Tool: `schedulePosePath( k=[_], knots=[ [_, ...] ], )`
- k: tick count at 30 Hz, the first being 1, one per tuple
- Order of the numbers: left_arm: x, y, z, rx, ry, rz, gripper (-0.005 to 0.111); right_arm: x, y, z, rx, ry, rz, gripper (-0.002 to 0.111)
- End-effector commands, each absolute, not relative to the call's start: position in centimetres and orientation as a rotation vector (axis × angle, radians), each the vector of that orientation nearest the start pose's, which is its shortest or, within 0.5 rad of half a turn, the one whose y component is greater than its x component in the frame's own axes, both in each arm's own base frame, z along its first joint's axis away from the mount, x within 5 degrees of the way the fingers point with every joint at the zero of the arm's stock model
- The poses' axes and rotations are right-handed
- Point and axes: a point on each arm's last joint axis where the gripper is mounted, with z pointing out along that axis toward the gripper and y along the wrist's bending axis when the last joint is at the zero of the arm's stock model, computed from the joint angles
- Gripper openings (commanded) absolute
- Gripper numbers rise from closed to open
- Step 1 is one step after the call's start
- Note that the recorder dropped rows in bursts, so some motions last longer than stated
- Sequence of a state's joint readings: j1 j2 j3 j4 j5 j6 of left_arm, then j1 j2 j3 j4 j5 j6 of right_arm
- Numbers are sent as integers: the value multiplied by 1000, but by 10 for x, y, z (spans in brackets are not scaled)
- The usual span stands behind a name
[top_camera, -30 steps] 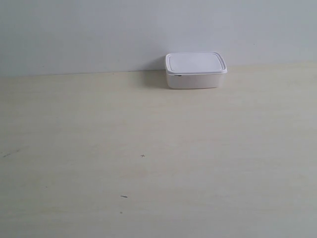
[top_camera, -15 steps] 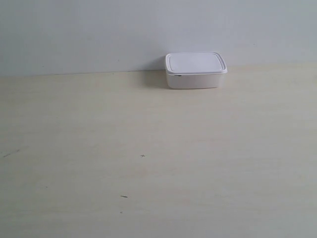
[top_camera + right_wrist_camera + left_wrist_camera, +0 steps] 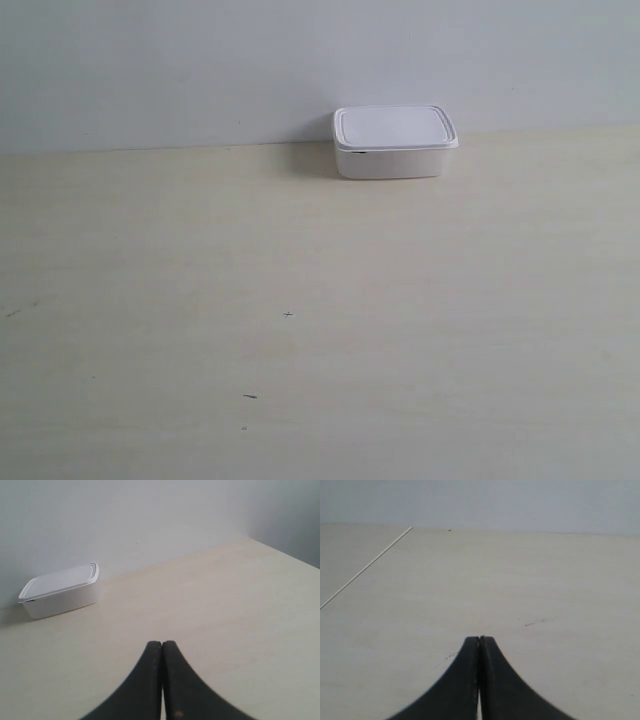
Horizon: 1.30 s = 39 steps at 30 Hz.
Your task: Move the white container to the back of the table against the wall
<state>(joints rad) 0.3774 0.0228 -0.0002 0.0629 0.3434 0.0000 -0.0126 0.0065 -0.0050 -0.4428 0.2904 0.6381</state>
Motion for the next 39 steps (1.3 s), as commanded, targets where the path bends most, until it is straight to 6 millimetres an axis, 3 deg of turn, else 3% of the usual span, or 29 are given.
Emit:
schedulePosePath(
  k=[1,39],
  knots=[
    [49,20,181,-279,1833,308,0,54,-12,190,266,1718,28,0],
    [50,19,181,-253,1839,288,0,54,-12,190,268,1718,30,0]
  ],
)
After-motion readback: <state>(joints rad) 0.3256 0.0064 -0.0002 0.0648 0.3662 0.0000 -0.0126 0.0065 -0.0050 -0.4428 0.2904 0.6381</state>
